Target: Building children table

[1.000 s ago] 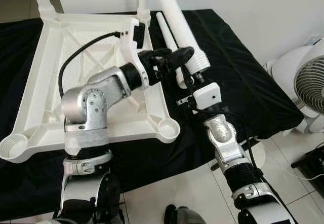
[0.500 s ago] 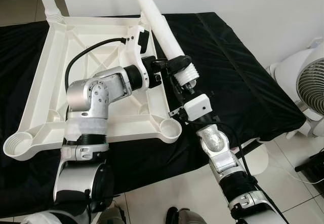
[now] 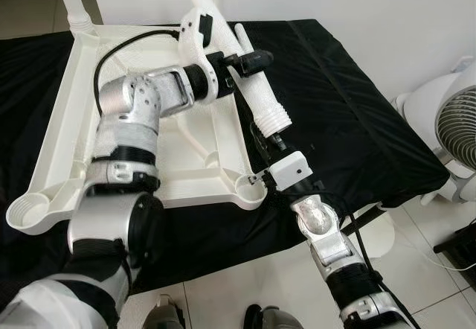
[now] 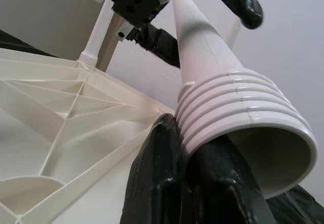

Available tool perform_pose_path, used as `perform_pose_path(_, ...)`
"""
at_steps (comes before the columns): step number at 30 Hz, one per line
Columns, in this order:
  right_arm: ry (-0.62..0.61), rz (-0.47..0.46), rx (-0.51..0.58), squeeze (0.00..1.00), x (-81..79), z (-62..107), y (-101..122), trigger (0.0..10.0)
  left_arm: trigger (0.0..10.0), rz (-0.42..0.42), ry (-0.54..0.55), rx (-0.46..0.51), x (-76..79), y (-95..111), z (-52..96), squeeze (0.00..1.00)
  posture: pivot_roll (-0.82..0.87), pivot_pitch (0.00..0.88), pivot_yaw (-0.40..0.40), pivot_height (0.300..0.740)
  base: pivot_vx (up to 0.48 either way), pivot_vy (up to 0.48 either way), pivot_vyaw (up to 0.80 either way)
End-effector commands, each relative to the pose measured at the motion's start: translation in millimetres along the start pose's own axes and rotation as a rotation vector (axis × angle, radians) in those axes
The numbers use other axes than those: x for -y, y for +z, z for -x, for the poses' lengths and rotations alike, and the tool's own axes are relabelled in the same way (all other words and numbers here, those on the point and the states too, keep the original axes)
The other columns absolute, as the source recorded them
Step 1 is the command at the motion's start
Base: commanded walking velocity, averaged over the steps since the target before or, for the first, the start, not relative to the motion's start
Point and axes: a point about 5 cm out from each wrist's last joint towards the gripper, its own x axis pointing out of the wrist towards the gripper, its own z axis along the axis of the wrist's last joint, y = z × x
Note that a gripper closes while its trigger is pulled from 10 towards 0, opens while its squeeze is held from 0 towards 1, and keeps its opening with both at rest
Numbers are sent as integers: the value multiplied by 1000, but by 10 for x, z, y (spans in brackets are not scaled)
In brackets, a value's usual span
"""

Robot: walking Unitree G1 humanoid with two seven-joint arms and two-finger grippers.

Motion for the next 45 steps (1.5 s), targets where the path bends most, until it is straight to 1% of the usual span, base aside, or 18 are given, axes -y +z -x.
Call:
perform_pose_path(1, 11, -3, -5, 0, -38, 38, 11, 10000, 10000, -14, -2, 13, 23, 60, -29, 0, 85, 88, -25, 740, 0, 0, 0)
perform_pose_path(8, 8, 7, -9, 0, -63, 61, 17, 10000, 10000, 45, 31, -9, -18, 56, -63, 0, 79, 78, -22, 740, 0, 0, 0)
perform_pose_path(9, 5, 10, -11, 0, -44, 63, 10, 10000, 6549, 71, 59, -45, -40, 4, -95, 0, 81, 77, -21, 740, 0, 0, 0)
perform_pose_path(11, 4, 10, -12, 0, -39, 64, 8, 10000, 6549, 75, 65, -53, -45, -7, -103, 0, 81, 77, -21, 740, 0, 0, 0)
perform_pose_path(12, 11, 18, -9, 0, -34, 62, 8, 10000, 4863, 78, 63, -60, -45, -13, -110, 0, 80, 77, -20, 740, 0, 0, 0)
perform_pose_path(13, 16, 23, -8, 0, -29, 63, 6, 10000, 8353, 91, 63, -63, -46, -16, -113, 0, 81, 77, -20, 740, 0, 0, 0)
perform_pose_path(14, 16, 23, -8, 0, -29, 63, 6, 10000, 8353, 91, 63, -63, -46, -16, -113, 0, 81, 77, -20, 740, 0, 0, 0)
perform_pose_path(15, 28, 36, -2, 0, -23, 61, 8, 10000, 0, 110, 64, -74, -51, -20, -119, 0, 83, 77, -20, 740, 0, 0, 0)
perform_pose_path(19, 38, 52, 1, 0, -7, 53, 3, 10000, 0, 166, 47, -90, -44, -24, -128, 0, 84, 78, -20, 740, 0, 0, 0)
perform_pose_path(28, 36, 67, 8, 0, 9, 26, -1, 10000, 0, 176, 29, -82, -22, 53, -123, 0, 97, 77, -20, 740, 0, 0, 0)
perform_pose_path(29, 37, 52, 10, 1000, 8, 24, 0, 10000, 1059, 201, 44, -76, -33, 73, -119, 0, 98, 76, -19, 740, 0, 0, 0)
perform_pose_path(30, 37, 52, 10, 1000, 8, 24, 0, 10000, 1059, 201, 44, -76, -33, 73, -119, 0, 98, 76, -19, 740, 0, 0, 0)
perform_pose_path(31, 33, 48, 21, 1000, 17, 20, 15, 10000, 10000, 255, 68, -66, -56, 96, -110, 0, 99, 74, -16, 740, 0, 0, 0)
perform_pose_path(41, -41, 104, 34, 1000, 40, 130, -9, 10000, 10000, 310, 94, -44, -92, 162, -81, 0, 100, 72, -13, 740, 0, 0, 0)
perform_pose_path(42, -40, 114, 18, 141, 7, 183, -47, 10000, 10000, 317, 94, -29, -86, 201, -75, 0, 105, 72, -10, 740, 0, 0, 0)
perform_pose_path(43, -38, 120, 7, 141, -15, 217, -73, 10000, 10000, 322, 94, -19, -82, 230, -71, 0, 109, 72, -7, 740, 0, 0, 0)
perform_pose_path(44, -49, 107, -12, 0, -46, 262, -106, 10000, 10000, 324, 95, -2, -81, 276, -59, 0, 115, 73, -2, 740, 0, 0, 0)
perform_pose_path(45, -57, 97, -25, 0, -65, 291, -126, 10000, 10000, 325, 95, 9, -81, 306, -51, 0, 115, 73, -2, 740, 0, 0, 0)
